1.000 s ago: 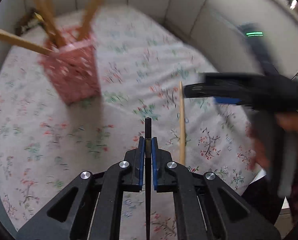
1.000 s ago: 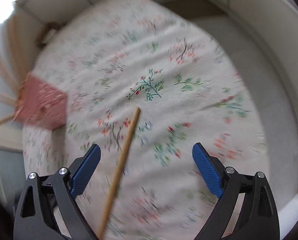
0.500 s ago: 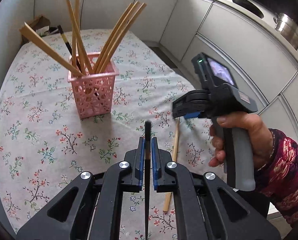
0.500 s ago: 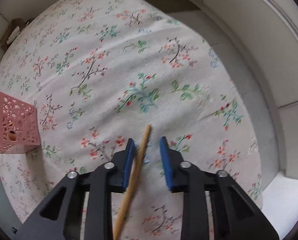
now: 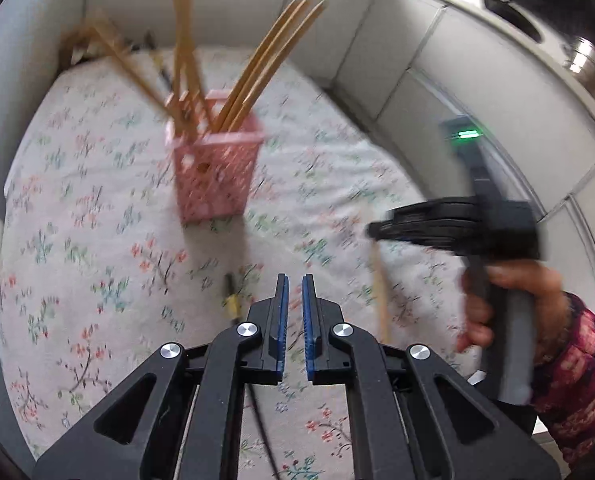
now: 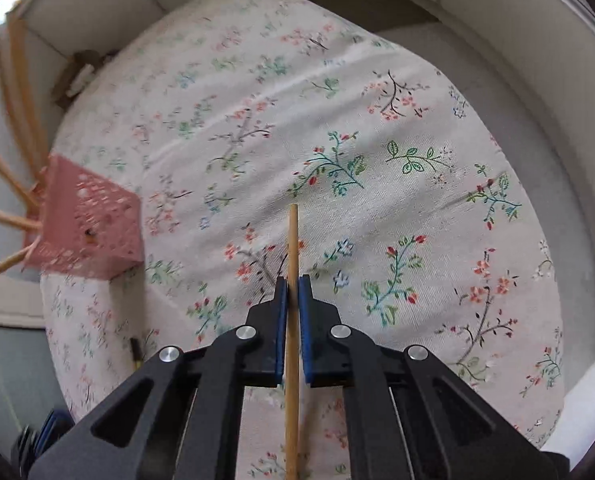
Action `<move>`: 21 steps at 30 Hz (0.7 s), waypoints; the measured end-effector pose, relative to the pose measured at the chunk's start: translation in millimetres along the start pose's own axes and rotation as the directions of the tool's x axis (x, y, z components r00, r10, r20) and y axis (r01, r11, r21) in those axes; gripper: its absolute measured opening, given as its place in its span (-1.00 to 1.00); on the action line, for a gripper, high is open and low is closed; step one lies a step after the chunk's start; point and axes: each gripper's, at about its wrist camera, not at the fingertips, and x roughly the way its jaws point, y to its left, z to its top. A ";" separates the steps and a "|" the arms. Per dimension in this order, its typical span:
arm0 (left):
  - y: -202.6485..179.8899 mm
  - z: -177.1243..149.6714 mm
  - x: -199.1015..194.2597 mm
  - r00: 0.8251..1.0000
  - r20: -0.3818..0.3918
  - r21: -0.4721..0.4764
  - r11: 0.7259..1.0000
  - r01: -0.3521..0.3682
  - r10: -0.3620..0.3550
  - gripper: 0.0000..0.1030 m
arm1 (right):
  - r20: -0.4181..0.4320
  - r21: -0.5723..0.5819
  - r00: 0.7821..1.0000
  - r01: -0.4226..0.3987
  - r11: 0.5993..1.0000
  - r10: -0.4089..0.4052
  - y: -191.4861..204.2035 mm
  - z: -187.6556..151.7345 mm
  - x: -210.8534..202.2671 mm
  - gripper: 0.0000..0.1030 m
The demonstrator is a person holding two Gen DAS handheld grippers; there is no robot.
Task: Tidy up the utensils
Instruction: 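Grasp a dark chopstick with the left tool while the right tool grasps a wooden chopstick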
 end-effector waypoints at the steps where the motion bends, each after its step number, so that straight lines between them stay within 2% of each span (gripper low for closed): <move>1: 3.6 0.0 7.4 1.000 -0.030 -0.013 1.000 -0.009 0.009 -0.86 | -0.002 -0.004 1.000 -0.004 1.000 0.004 -2.4 -4.0 -2.9 -0.88; 4: 11.7 1.4 33.0 0.991 -0.129 -0.041 0.998 -0.048 0.043 -0.81 | -0.003 0.006 1.000 -0.025 1.000 0.025 -10.5 1.2 -12.9 -0.88; 7: 15.3 5.3 53.3 0.976 -0.188 -0.042 0.992 -0.117 0.108 -0.57 | 0.002 0.028 0.999 -0.051 0.998 0.051 -21.5 -4.2 -21.9 -0.88; 9: 18.8 8.0 61.9 0.963 -0.217 -0.051 0.983 -0.175 0.160 -0.32 | 0.000 0.033 0.998 -0.061 0.998 0.061 -30.0 -3.4 -23.1 -0.88; 12: 23.2 9.4 73.6 0.952 -0.254 -0.075 0.978 -0.192 0.168 -0.04 | -0.002 0.035 0.998 -0.065 0.997 0.065 -30.3 1.9 -15.3 -0.88; 14: 19.3 7.2 84.3 0.940 -0.277 -0.039 0.975 -0.220 0.201 0.00 | 0.002 0.041 0.997 -0.074 0.996 0.074 -36.3 1.3 -19.9 -0.88; 16: 7.9 5.3 86.6 0.935 -0.253 0.034 0.968 -0.248 0.249 -0.02 | 0.008 0.051 0.996 -0.087 0.995 0.086 -37.3 3.8 -19.5 -0.88; 18: 2.3 2.8 86.3 0.932 -0.217 0.087 0.957 -0.278 0.291 -0.41 | 0.021 0.061 0.994 -0.105 0.993 0.104 -41.7 1.9 -25.0 -0.88; 19: 3.3 2.7 85.5 0.935 -0.212 0.087 0.959 -0.271 0.283 -0.51 | 0.026 0.065 0.993 -0.115 0.991 0.113 -43.8 0.2 -27.3 -0.88; 20: 5.9 2.3 83.1 0.937 -0.206 0.083 0.959 -0.270 0.282 -0.81 | 0.033 0.070 0.992 -0.123 0.990 0.121 -45.5 -1.6 -30.0 -0.88; 21: 8.9 1.7 81.9 0.940 -0.203 0.078 0.962 -0.263 0.273 -0.85 | 0.040 0.076 0.990 -0.137 0.988 0.134 -47.2 -4.6 -34.1 -0.88</move>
